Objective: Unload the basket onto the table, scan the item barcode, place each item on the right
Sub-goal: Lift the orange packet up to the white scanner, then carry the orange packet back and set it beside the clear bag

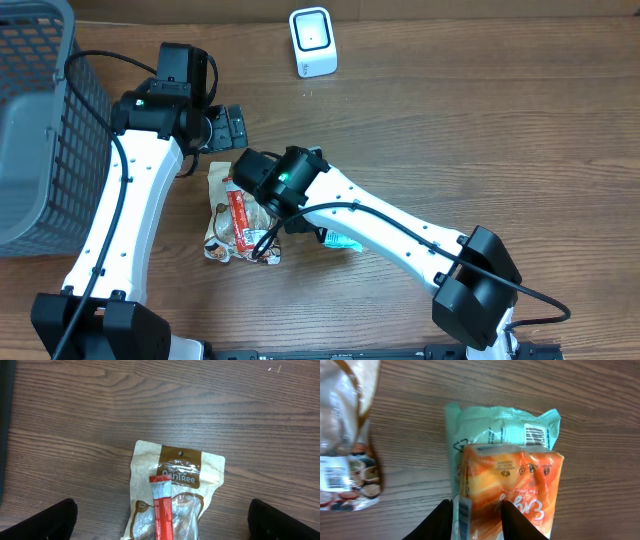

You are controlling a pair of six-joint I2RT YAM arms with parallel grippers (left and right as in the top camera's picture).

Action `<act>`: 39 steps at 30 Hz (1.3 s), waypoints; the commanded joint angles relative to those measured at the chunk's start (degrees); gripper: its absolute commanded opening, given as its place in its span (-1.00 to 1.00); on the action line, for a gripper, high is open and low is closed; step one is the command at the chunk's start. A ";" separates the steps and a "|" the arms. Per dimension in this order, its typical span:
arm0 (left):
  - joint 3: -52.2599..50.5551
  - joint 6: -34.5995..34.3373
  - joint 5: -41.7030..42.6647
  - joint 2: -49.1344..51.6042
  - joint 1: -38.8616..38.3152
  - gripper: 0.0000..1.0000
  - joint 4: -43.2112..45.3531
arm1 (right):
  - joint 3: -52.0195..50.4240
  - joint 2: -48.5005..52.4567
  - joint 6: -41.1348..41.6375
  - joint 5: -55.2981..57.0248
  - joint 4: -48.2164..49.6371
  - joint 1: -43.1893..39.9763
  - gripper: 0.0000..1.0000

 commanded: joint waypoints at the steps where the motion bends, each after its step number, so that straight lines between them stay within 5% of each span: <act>1: 1.05 -0.79 -0.31 0.31 0.09 1.00 0.07 | -1.90 0.39 0.44 0.83 0.57 0.28 -0.44; 8: 1.05 -0.79 -0.33 0.31 0.09 1.00 0.07 | -1.29 0.37 -0.02 0.81 0.52 0.04 -0.92; 17: 1.05 -0.79 -0.33 0.31 0.09 1.00 0.04 | 10.03 -2.69 -0.94 -0.09 -4.59 -4.00 -0.93; 25: 1.05 -0.79 -0.33 0.31 0.09 1.00 0.07 | 13.84 -7.96 -9.79 -14.47 -2.19 -15.98 -0.93; 33: 1.05 -0.79 -0.33 0.31 0.09 1.00 0.07 | 8.61 -7.98 -18.27 -43.47 14.73 -28.98 -0.93; 39: 1.05 -0.79 -0.31 0.31 0.09 0.99 0.07 | -0.72 -7.93 -18.05 -46.01 28.02 -30.62 -0.93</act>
